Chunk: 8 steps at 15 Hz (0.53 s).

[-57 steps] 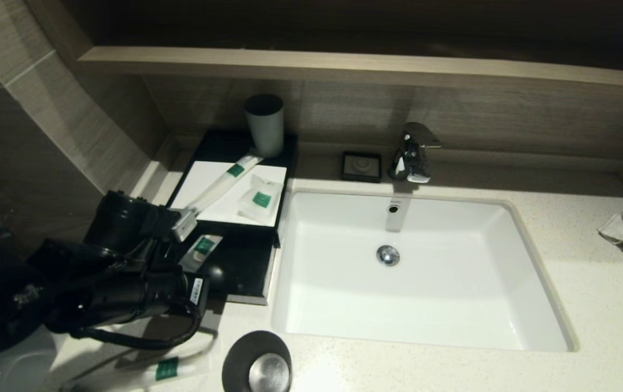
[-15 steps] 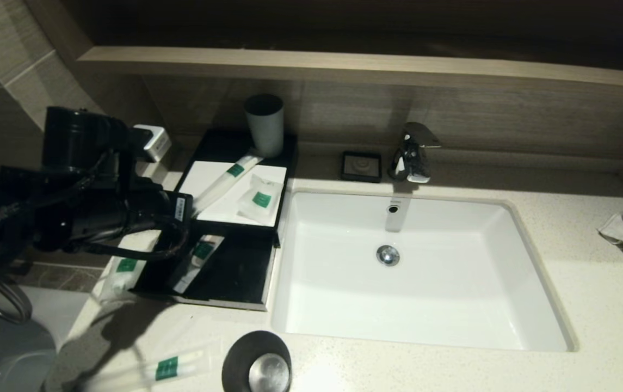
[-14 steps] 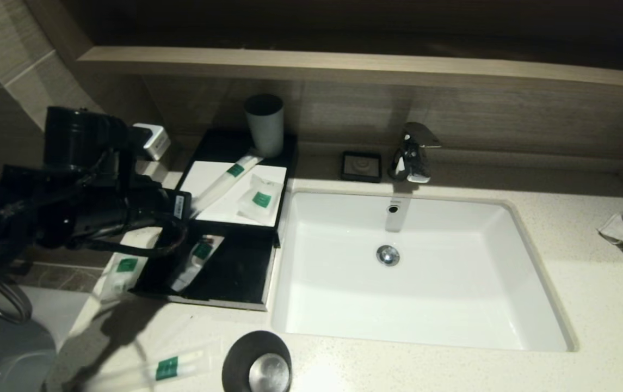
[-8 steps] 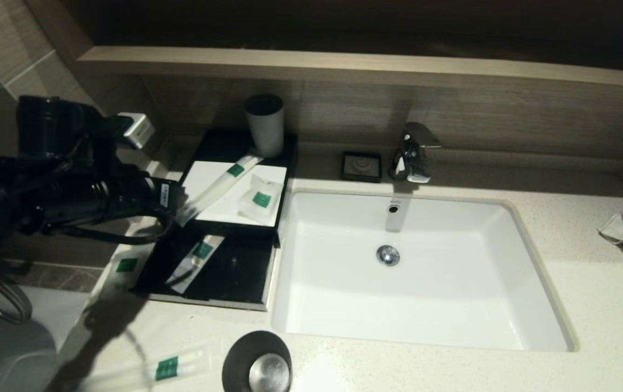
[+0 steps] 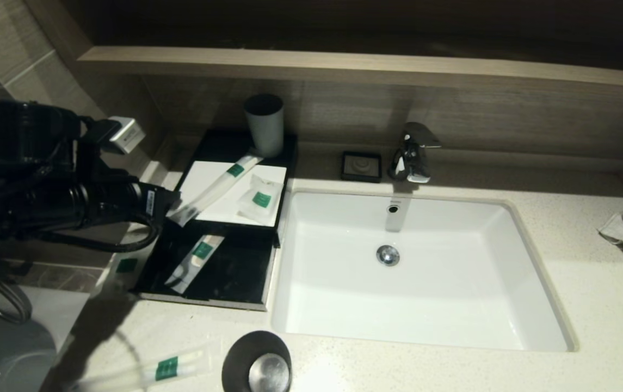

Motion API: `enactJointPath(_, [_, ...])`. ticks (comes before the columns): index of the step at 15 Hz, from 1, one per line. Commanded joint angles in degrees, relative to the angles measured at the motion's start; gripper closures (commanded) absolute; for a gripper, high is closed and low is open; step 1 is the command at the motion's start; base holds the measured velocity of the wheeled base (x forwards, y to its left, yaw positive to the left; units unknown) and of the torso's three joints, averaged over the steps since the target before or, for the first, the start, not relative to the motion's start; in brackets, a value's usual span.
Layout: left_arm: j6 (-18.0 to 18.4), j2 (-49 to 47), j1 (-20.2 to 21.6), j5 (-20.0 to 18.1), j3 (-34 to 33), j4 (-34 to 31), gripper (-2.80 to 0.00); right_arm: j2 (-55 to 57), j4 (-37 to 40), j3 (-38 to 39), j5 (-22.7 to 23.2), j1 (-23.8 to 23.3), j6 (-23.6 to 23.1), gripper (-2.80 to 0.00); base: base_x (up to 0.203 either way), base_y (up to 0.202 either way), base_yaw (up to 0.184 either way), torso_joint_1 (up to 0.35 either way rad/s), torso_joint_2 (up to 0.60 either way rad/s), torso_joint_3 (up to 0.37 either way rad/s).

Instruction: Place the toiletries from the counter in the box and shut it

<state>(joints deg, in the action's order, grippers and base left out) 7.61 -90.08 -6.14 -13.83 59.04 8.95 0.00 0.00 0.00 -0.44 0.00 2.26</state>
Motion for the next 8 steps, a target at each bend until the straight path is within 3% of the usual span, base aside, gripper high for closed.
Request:
enactJointPath(1, [0.04, 0.43, 0.0, -0.06, -1.17, 0.44, 0.0, 0.0, 0.0, 0.0, 0.0, 0.0, 0.02, 0.0, 0.0, 0.0, 0.0, 0.0, 0.0, 0.0])
enactJointPath(7, [0.04, -0.01, -0.36, -0.14, -6.64, 8.8, 0.0, 0.0, 0.0, 0.0, 0.0, 0.0, 0.02, 0.0, 0.0, 0.0, 0.0, 0.0, 0.0, 0.0])
enactJointPath(8, [0.23, -0.01, -0.53, -0.14, -6.93, 8.89, -2.8, 0.0, 0.0, 0.0, 0.0, 0.0, 0.02, 0.0, 0.0, 0.0, 0.0, 0.0, 0.0, 0.0])
